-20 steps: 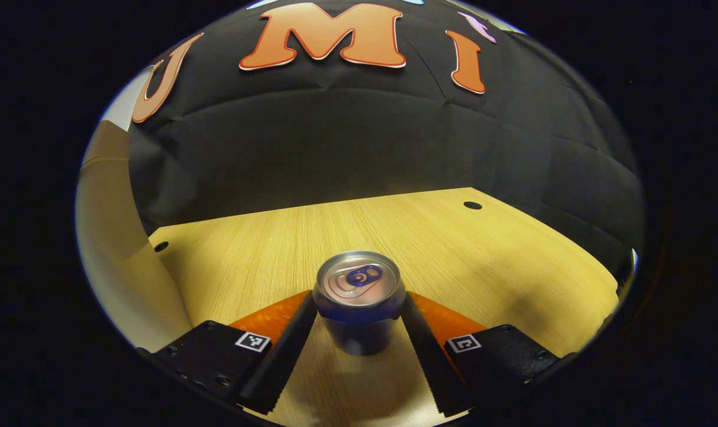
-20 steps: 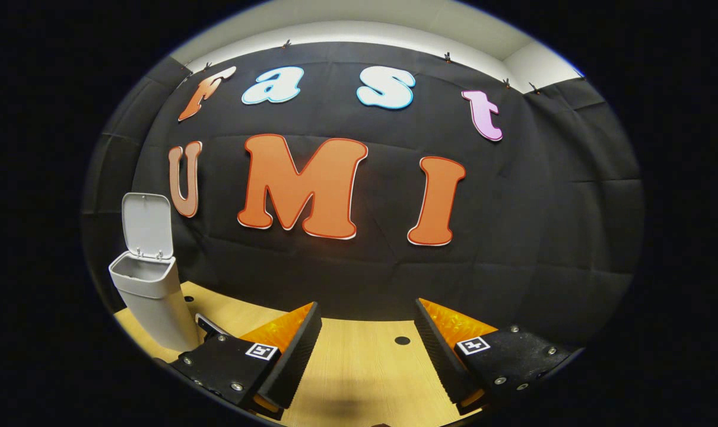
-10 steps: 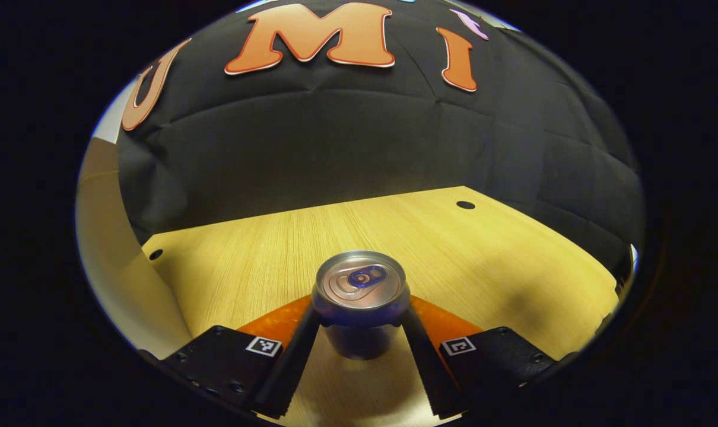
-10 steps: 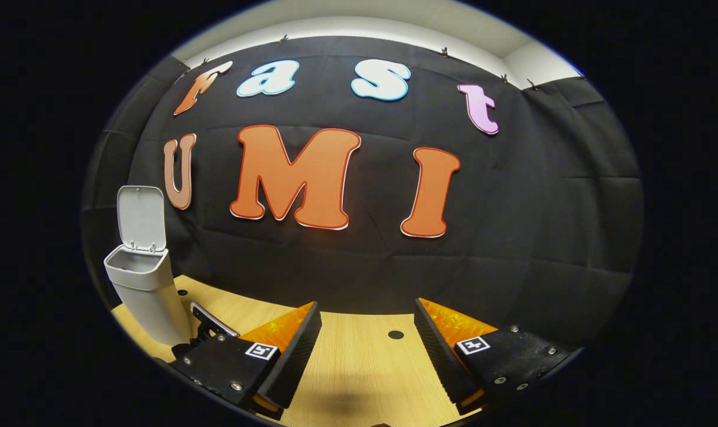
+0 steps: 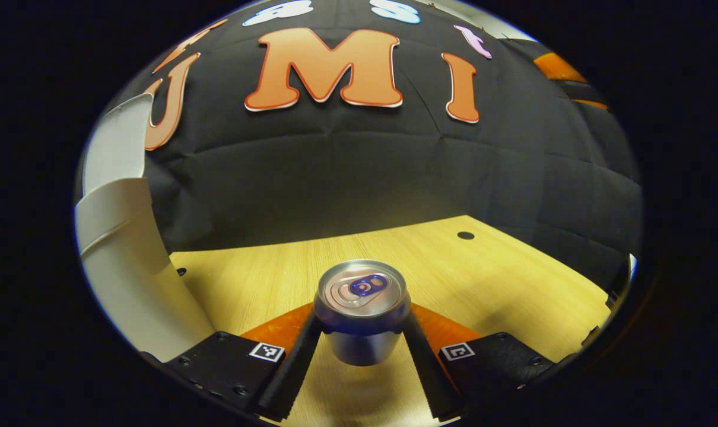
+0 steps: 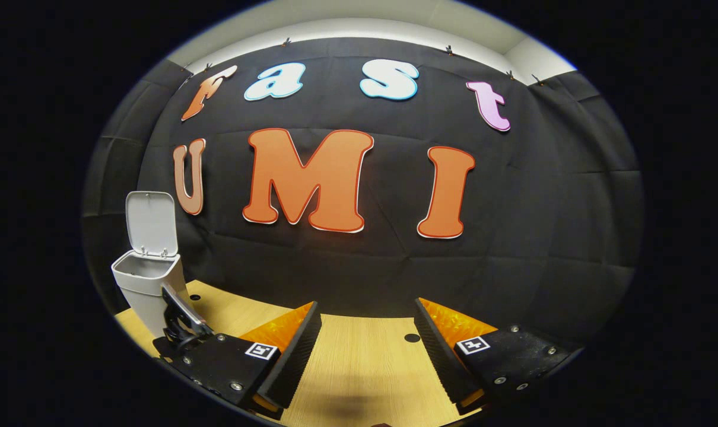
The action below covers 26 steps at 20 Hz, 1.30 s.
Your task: Press the lid of the desktop garbage bin to open it, pick up the crumpled paper on the desktop and throw it into the bin, then pick up the pop can on the desktop and drop it into the bin, and finally close the garbage bin lid.
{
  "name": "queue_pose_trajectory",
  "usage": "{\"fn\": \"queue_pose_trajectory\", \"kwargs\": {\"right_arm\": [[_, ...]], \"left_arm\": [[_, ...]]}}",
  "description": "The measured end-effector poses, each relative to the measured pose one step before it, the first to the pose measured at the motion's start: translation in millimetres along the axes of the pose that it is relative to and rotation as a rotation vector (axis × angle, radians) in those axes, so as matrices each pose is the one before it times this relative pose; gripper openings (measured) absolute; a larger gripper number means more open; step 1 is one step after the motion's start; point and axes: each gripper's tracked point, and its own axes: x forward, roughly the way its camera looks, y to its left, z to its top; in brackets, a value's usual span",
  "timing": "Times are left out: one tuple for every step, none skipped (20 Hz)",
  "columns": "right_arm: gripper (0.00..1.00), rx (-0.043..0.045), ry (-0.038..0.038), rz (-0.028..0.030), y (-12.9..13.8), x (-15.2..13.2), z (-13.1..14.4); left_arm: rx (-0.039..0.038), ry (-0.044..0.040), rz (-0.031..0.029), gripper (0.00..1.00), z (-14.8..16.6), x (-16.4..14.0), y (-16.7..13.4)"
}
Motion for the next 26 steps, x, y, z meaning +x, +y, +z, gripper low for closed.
{"fn": "queue_pose_trajectory", "kwargs": {"right_arm": [[0.93, 0.00596, 0.00126, 0.00829, 1.37, -0.93, -0.57], [0.93, 0.0042, 0.00134, 0.00362, -0.43, -0.21, -1.33], [0.93, 0.00359, 0.00116, 0.00376, -0.15, -0.55, -1.37], [0.93, 0.00494, 0.0025, 0.00061, -0.22, -0.98, -1.33], [0.93, 0.00755, -0.00196, 0.00857, 1.85, -1.58, 0.15], [0.94, 0.00165, -0.00166, 0.00396, 0.41, -2.05, -0.22], [0.93, 0.00026, 0.00189, 0.00628, 0.53, -0.02, -0.78], [0.93, -0.00006, 0.00222, 0.00496, -0.66, -1.17, -1.5], [0.94, -0.00361, 0.01249, -0.00678, -2.22, -0.12, -3.33], [0.93, 0.00702, 0.00313, 0.0168, 1.8, -0.26, -1.78], [0.94, 0.00862, -0.00153, 0.00305, 0.73, -1.28, 0.3], [0.93, 0.00512, -0.00223, 0.00788, 0.62, -0.24, -0.39], [0.93, 0.00021, -0.00248, 0.00684, 1.28, -0.32, -0.22], [0.93, 0.00046, -0.00738, 0.0084, 0.81, -0.64, 1.48], [0.93, -0.0028, -0.00593, 0.00824, 1.13, -0.39, 1.16], [0.93, -0.0038, -0.00184, 0.00553, 0.87, 0.16, -1.97], [0.93, -0.00121, 0.00076, 0.0076, 0.49, 0.1, -1.43], [0.93, 0.00002, 0.00283, 0.004, 0.35, 0.3, -1.94], [0.93, 0.00436, 0.002, 0.00891, 1.99, 0.33, -1.35], [0.94, 0.00349, 0.00381, 0.00378, 1.29, 0.13, -1.49], [0.93, 0.00556, 0.00184, 0.00815, 2.05, 0.77, -1.74], [0.93, 0.0023, 0.00135, 0.00531, 2.66, 1.13, -1.05], [0.93, -0.00004, 0.00011, 0.00235, 0.75, 1.27, -0.22], [0.93, 0.00268, -0.001, 0.00854, 3.44, 1.79, 0.19], [0.93, 0.00259, -0.00088, 0.00252, 1.83, 1.44, 0.59], [0.93, 0.00375, -0.00179, 0.00671, 1.24, 0.81, 0.73]], "left_arm": [[0.0042, -0.00674, 0.00971, 0.8, 3.41, -8.07, 2.68], [-0.00056, -0.00626, 0.00285, 0.8, 5.82, -5.97, 0.54], [-0.00559, -0.00811, 0.0051, 0.8, 5.74, -4.81, 1.32], [-0.00386, -0.00621, -0.00038, 0.8, 7.72, -5.76, 0.52], [-0.00027, -0.00929, 0.00923, 0.8, 6.83, -7.15, 2.15], [-0.00496, -0.01258, 0.00219, 0.8, 7.64, -5.89, 0.51], [-0.00384, -0.00881, 0.00902, 0.8, 8.49, -6.57, 0.7], [-0.01009, -0.01082, 0.00138, 0.79, 8.15, -6.39, -0.27], [-0.0071, -0.01872, -0.00031, 0.8, 7.82, -8.65, -2.09], [0.00108, -0.01175, 0.00043, 0.8, 8.43, -8.96, -2.81], [-0.00054, -0.01291, 0.00396, 0.8, 7.05, -7.28, -1.48], [-0.00455, -0.01143, 0.00093, 0.8, 8.6, -7.4, -1.49], [-0.00231, -0.00855, 0.00406, 0.8, 7.03, -7.13, -2.27], [-0.00347, -0.00485, 0.00488, 0.8, 7.18, -5.07, 0.56], [-0.00527, -0.0076, 0.00235, 0.8, 7.66, -4.71, 0.29], [-0.00458, -0.0079, 0.00622, 0.8, 7.33, -6.25, 2.12], [-0.00413, -0.00438, 0.00387, 0.79, 7.5, -4.66, 0.45], [-0.00292, -0.01034, 0.00905, 0.79, 9.22, -4.81, 2.46], [-0.00509, -0.00732, 0.00364, 0.8, 8.39, -5.85, 1.35], [-0.00417, -0.01199, 0.0113, 0.8, 8.69, -6.1, 3.93], [-0.00589, -0.00542, 0.00645, 0.8, 4.41, -6.96, 3.82], [-0.00611, -0.0006, 0.01287, 0.8, 4.5, -4.92, 4.78], [-0.00686, -0.00194, 0.01127, 0.79, 6.19, -4.08, 5.28], [-0.00634, 0.00509, 0.02057, 0.8, 5.83, -4.29, 6.79], [-0.01155, 0.00409, 0.01755, 0.8, 4.65, -3.92, 7.2], [-0.01593, -0.00289, 0.01304, 0.8, 8.57, -4.98, 5.98]]}}
